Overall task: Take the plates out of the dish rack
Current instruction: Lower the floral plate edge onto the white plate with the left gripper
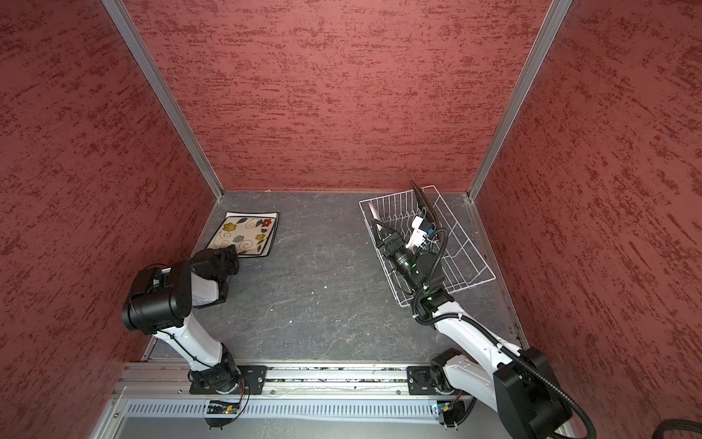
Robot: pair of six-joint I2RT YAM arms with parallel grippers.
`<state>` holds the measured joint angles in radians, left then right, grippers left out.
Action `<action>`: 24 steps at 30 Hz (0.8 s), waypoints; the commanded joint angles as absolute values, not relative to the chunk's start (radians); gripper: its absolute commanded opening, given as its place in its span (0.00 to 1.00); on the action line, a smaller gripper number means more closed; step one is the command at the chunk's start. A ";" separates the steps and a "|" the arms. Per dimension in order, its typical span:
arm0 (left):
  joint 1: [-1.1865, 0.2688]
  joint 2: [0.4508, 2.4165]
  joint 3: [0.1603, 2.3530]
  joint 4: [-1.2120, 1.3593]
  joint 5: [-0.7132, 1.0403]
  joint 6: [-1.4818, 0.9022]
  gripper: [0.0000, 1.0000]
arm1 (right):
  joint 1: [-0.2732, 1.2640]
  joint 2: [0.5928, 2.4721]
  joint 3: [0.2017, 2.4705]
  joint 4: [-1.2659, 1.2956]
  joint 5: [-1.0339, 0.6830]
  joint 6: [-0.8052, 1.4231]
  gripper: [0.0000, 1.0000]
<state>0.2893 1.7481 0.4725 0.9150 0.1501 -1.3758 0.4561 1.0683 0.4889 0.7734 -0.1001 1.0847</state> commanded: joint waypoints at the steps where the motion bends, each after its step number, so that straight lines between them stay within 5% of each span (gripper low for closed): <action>1: 0.284 1.683 0.505 1.054 0.145 -1.385 0.02 | 0.454 1.057 0.477 0.805 -0.081 1.094 0.99; 11: 0.272 1.657 0.505 1.012 0.141 -1.387 0.24 | 0.454 1.054 0.472 0.805 -0.079 1.094 0.99; 24: 0.272 1.637 0.497 0.959 0.130 -1.405 0.39 | 0.454 1.040 0.463 0.807 -0.073 1.094 0.99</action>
<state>0.2783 1.6726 0.4732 0.8810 0.1379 -1.4006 0.4561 1.0592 0.4747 0.7738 -0.0967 1.0885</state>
